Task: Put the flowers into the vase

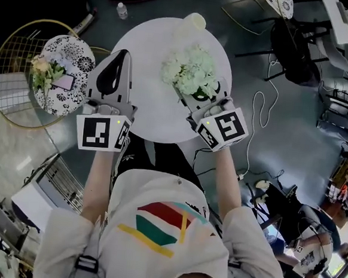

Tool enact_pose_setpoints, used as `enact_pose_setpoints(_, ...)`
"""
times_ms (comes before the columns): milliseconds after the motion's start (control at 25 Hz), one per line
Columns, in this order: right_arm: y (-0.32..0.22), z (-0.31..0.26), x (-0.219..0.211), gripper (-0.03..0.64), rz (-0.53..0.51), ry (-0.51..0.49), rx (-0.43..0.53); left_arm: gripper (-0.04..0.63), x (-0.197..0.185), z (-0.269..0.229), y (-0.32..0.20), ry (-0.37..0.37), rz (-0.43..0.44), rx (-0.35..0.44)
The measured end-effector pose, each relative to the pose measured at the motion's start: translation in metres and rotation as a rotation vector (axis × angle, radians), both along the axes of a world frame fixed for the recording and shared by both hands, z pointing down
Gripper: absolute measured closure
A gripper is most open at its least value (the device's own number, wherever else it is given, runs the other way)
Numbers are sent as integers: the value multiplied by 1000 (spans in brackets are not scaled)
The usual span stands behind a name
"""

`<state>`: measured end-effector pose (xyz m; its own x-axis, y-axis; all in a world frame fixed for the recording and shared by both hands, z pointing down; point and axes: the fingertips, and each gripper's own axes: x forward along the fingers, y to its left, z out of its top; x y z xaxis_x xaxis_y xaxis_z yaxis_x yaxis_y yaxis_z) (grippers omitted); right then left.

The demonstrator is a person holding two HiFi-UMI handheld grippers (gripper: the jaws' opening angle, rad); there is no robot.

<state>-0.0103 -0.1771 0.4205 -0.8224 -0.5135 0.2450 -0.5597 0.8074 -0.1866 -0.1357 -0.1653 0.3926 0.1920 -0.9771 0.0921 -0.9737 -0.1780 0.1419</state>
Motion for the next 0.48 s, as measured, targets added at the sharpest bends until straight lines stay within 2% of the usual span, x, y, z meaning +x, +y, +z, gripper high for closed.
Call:
enact_pose_setpoints(160,-29,-74,13,331,52,-108,152,589,15,-33,-22,-27,40,55)
enact_pose_setpoints(360,-76,-155,35,331,123,-282,291,589,37,-64,-59,-37,84,93)
enact_pose_setpoints(480,-104,-191,41,331,140,-320,367,589,45,-76,-79,-46,85,92)
